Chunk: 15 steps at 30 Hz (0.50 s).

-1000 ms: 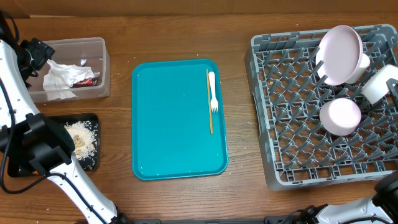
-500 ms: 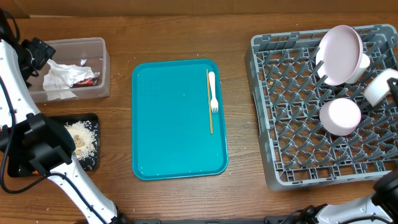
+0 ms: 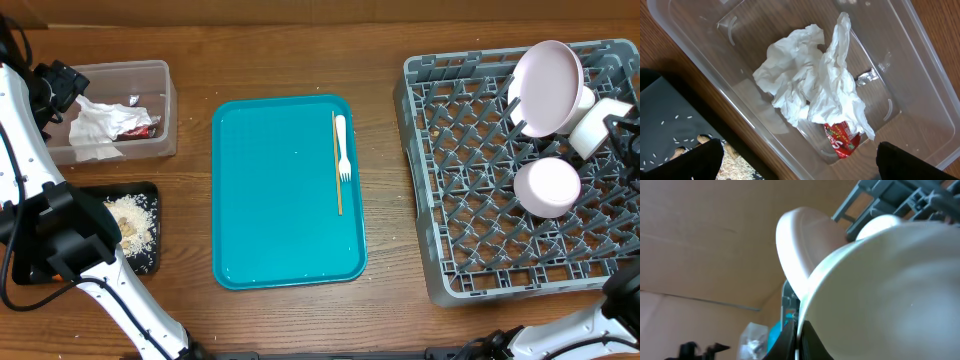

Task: Sort waste into correct bins and load items into the dishwasher rack
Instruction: 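Release the white bowl in the rack and raise the right gripper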

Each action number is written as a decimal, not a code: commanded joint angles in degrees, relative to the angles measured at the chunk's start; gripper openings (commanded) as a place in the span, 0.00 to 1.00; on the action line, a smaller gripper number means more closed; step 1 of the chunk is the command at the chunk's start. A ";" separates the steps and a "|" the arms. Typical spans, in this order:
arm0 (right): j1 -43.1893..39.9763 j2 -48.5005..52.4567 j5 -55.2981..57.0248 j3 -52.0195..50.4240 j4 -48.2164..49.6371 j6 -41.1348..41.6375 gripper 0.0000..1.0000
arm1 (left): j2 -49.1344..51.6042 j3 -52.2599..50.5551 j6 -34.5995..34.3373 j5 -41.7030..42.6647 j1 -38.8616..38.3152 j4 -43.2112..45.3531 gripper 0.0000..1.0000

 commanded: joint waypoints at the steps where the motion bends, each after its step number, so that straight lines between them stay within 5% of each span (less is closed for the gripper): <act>1: -0.35 1.22 6.91 -0.31 -0.63 2.86 0.06 | -0.72 -0.15 -0.33 -0.76 -0.20 0.04 1.00; 15: -5.62 -3.37 14.19 -0.07 -5.22 10.34 0.16 | -0.72 -0.15 -0.33 -0.76 -0.20 0.04 1.00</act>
